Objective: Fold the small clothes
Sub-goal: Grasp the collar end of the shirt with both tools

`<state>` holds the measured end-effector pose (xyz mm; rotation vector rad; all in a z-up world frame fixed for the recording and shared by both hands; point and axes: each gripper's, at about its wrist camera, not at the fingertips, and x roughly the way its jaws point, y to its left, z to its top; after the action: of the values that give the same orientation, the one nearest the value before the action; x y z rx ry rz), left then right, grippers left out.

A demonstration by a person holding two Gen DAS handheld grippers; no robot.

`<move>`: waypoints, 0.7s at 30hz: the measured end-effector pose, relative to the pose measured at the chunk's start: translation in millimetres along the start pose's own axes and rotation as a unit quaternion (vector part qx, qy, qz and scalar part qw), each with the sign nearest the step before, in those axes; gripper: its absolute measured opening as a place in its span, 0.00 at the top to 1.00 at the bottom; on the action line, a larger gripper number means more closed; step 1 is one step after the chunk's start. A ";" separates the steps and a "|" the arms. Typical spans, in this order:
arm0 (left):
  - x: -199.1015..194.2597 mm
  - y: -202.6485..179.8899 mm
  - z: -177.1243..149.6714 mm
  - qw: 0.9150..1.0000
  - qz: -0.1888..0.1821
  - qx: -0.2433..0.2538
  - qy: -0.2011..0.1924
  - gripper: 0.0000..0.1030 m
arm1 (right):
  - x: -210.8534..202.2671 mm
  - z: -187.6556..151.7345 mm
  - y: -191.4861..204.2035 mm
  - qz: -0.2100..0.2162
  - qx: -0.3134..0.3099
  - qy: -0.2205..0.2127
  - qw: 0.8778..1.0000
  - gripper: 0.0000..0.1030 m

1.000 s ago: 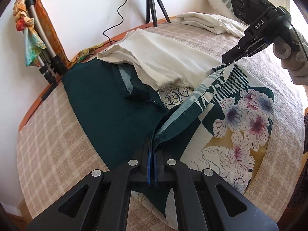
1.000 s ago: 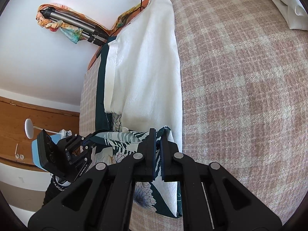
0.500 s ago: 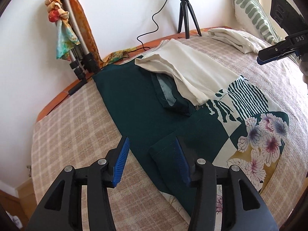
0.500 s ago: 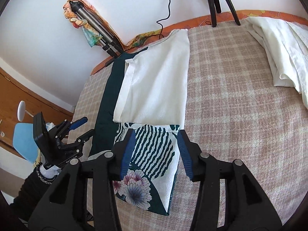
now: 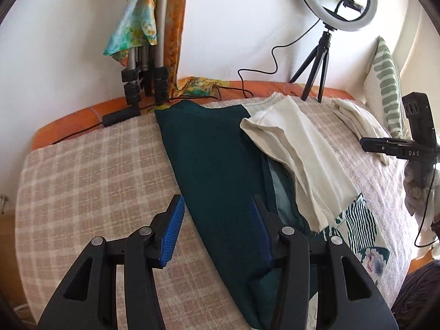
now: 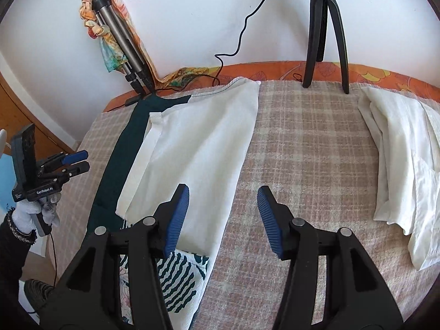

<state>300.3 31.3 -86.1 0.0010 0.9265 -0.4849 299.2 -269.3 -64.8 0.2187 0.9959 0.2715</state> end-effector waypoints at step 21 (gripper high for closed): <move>102.6 71.4 72.5 0.993 -0.022 -0.115 0.008 0.54 | 107.2 95.5 -59.0 0.034 0.072 0.009 0.997 0.47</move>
<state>436.0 39.0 -135.2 -0.2266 0.9955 -0.4174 442.8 -295.9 -117.5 0.3817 1.0272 0.2644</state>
